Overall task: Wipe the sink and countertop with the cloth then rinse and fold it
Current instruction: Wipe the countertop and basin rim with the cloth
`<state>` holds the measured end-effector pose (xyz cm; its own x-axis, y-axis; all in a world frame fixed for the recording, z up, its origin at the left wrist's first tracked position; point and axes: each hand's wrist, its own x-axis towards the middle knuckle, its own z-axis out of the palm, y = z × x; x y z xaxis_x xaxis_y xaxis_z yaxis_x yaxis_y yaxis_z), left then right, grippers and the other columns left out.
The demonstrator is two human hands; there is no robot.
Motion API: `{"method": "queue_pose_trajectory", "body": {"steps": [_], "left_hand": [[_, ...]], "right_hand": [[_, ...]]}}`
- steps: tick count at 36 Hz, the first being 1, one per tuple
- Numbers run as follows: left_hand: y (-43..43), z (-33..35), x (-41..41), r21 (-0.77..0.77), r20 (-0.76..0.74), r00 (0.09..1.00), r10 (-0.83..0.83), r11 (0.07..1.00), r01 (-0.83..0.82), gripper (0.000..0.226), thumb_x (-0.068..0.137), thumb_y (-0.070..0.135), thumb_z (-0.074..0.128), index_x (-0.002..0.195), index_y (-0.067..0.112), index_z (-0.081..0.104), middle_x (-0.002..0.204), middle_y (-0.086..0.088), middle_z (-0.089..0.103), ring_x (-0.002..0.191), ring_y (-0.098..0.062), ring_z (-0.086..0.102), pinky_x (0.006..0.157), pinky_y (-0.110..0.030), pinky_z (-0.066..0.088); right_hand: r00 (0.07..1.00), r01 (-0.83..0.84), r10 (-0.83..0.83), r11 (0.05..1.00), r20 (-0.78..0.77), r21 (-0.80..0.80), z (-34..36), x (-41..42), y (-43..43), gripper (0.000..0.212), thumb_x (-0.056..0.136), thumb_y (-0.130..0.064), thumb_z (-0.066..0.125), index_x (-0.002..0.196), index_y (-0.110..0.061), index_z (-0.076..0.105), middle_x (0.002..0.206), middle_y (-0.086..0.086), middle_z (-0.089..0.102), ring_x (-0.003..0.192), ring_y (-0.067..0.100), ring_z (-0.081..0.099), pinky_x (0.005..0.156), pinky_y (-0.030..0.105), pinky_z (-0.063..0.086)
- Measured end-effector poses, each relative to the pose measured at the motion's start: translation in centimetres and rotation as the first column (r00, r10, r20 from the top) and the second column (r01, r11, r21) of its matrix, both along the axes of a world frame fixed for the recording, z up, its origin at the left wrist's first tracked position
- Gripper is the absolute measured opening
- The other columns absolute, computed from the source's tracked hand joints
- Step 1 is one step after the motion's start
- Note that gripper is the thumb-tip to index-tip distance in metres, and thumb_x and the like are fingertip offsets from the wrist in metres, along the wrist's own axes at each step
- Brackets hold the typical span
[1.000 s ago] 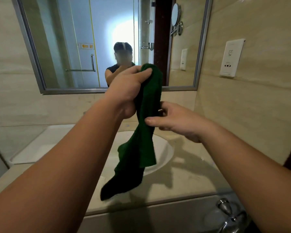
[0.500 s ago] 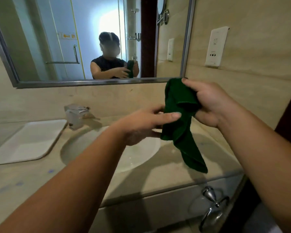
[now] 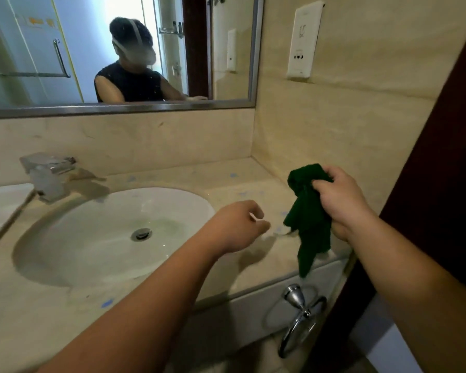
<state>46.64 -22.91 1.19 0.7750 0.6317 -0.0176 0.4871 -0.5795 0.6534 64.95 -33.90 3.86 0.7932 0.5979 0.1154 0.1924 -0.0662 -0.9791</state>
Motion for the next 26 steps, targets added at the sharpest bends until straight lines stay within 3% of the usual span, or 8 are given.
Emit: {"method": "queue_pose_trajectory", "body": {"steps": [2, 4, 6, 8, 10, 13, 20, 26], "left_hand": [[1.1, -0.8, -0.9, 0.238, -0.180, 0.982, 0.054, 0.971, -0.010, 0.048, 0.098, 0.050, 0.062, 0.138, 0.025, 0.059, 0.134, -0.006, 0.065, 0.116, -0.026, 0.064, 0.097, -0.037, 0.053], [1.7, -1.9, -1.5, 0.315, -0.273, 0.959, 0.073, 0.949, 0.017, 0.058, 0.098, 0.054, 0.059, 0.147, 0.024, 0.052, 0.145, -0.008, 0.054, 0.127, -0.031, 0.057, 0.103, -0.041, 0.050], [1.9, -2.7, -1.9, 0.354, -0.350, 0.935, 0.056, 0.932, 0.077, 0.065, 0.096, 0.061, 0.057, 0.149, 0.024, 0.049, 0.149, -0.009, 0.049, 0.132, -0.032, 0.053, 0.107, -0.045, 0.048], [1.9, -3.1, -2.4, 0.364, -0.412, 0.911, 0.019, 0.920, 0.145, 0.068, 0.095, 0.065, 0.055, 0.149, 0.024, 0.049, 0.152, -0.009, 0.047, 0.135, -0.032, 0.049, 0.109, -0.047, 0.045], [2.0, -3.4, -2.8, 0.354, -0.441, 0.898, -0.007, 0.917, 0.181, 0.071, 0.096, 0.069, 0.051, 0.150, 0.022, 0.048, 0.154, -0.009, 0.045, 0.138, -0.031, 0.046, 0.111, -0.046, 0.043], [2.3, -3.8, -3.7, 0.326, -0.466, 0.885, 0.002, 0.930, 0.170, 0.083, 0.093, 0.078, 0.045, 0.154, 0.021, 0.040, 0.158, -0.008, 0.040, 0.142, -0.030, 0.043, 0.113, -0.047, 0.042], [3.0, -3.3, -6.4, 0.249, -0.578, 0.814, 0.046, 0.961, 0.122, 0.126, 0.078, 0.093, 0.048, 0.168, 0.016, 0.007, 0.176, -0.005, 0.007, 0.160, -0.030, 0.018, 0.125, -0.049, 0.025], [3.1, -3.8, -6.8, 0.215, -0.586, 0.810, 0.017, 0.967, 0.136, 0.127, 0.078, 0.094, 0.045, 0.168, 0.016, 0.002, 0.177, -0.004, 0.003, 0.160, -0.030, 0.017, 0.128, -0.050, 0.023]], "right_hand": [[0.983, 0.092, -0.074, 0.990, 0.166, -0.105, -0.2, 1.7, 0.1, 0.036, 0.099, -0.017, 0.053, 0.133, -0.026, 0.060, 0.115, 0.004, 0.069, 0.096, 0.024, 0.069, 0.081, 0.038, 0.058], [0.943, 0.132, -0.047, 0.962, 0.330, -0.240, -0.8, 2.9, 0.7, 0.044, 0.099, -0.025, 0.055, 0.142, -0.026, 0.049, 0.120, 0.002, 0.064, 0.100, 0.024, 0.064, 0.085, 0.039, 0.055], [0.887, 0.150, 0.074, 0.888, 0.456, -0.434, -2.1, 3.5, 1.4, 0.056, 0.099, -0.032, 0.058, 0.149, -0.024, 0.035, 0.127, 0.009, 0.059, 0.100, 0.027, 0.060, 0.083, 0.040, 0.053], [0.789, 0.159, 0.255, 0.795, 0.560, -0.586, -4.5, 4.1, 1.9, 0.071, 0.099, -0.038, 0.056, 0.159, -0.023, 0.022, 0.144, 0.015, 0.051, 0.117, 0.033, 0.056, 0.098, 0.045, 0.051], [0.677, 0.161, 0.407, 0.730, 0.612, -0.664, -6.6, 4.4, 2.1, 0.071, 0.102, -0.042, 0.049, 0.163, -0.023, 0.018, 0.160, 0.014, 0.038, 0.141, 0.036, 0.039, 0.118, 0.047, 0.036], [0.601, 0.140, 0.528, 0.669, 0.599, -0.730, -8.3, 4.6, 2.2, 0.062, 0.108, -0.041, 0.040, 0.164, -0.026, 0.019, 0.172, 0.007, 0.015, 0.157, 0.032, 0.012, 0.125, 0.043, 0.017], [0.704, 0.029, 0.529, 0.644, 0.473, -0.764, -9.8, 5.6, 3.2, 0.060, 0.111, -0.036, 0.031, 0.165, -0.026, 0.009, 0.174, 0.008, 0.001, 0.158, 0.029, 0.013, 0.126, 0.037, 0.014], [0.695, 0.081, 0.478, 0.691, 0.537, -0.719, -11.3, 3.6, 5.2, 0.054, 0.109, -0.029, 0.032, 0.160, -0.016, 0.023, 0.168, 0.021, 0.020, 0.149, 0.035, 0.031, 0.117, 0.039, 0.031]]}}
